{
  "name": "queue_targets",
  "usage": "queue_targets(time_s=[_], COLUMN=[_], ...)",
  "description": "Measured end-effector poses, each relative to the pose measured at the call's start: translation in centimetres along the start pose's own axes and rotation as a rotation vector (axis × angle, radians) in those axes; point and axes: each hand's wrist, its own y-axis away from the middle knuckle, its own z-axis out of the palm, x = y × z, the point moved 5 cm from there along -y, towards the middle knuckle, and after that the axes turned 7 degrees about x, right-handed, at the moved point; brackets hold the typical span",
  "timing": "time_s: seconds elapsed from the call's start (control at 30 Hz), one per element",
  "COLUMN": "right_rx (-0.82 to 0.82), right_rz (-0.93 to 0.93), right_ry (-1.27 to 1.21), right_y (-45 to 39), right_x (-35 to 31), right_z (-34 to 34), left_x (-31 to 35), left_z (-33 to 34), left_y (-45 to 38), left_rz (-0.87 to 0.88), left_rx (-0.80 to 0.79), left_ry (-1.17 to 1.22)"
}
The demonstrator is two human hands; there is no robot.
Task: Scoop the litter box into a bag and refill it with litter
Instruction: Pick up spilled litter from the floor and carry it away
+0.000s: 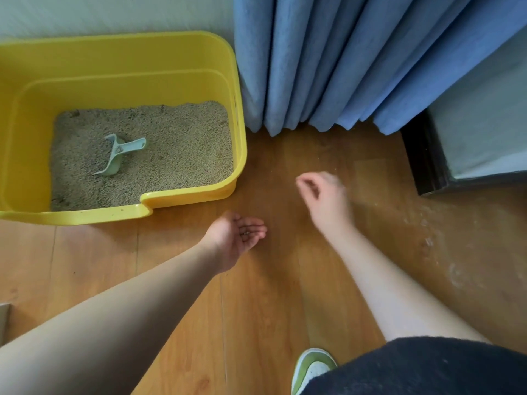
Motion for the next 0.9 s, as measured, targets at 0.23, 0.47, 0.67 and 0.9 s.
queue_targets(time_s=[0.23,0.47,0.67,0.9], right_rx=[0.051,-0.017,-0.025,0.053], right_rz=[0.416,0.541,0.509,0.410], right_ry=[0.085,0.074,0.154,0.084], right_y=[-3.7,-6.3,-6.8,-8.1], right_x=[10.9,12.3,12.5,11.0], right_z=[-2.5,0.4,1.1,1.7], left_x=[0.8,2.1,1.9,2.1], left_z=[5.2,6.5,6.0,5.7], left_y=[1.8,3.0,3.2,2.9], left_rz=[-0.014,0.004,0.019,0.029], left_rx=[-0.180,-0.227,-0.194,-0.176], left_ry=[0.071,0.157,0.165,0.197])
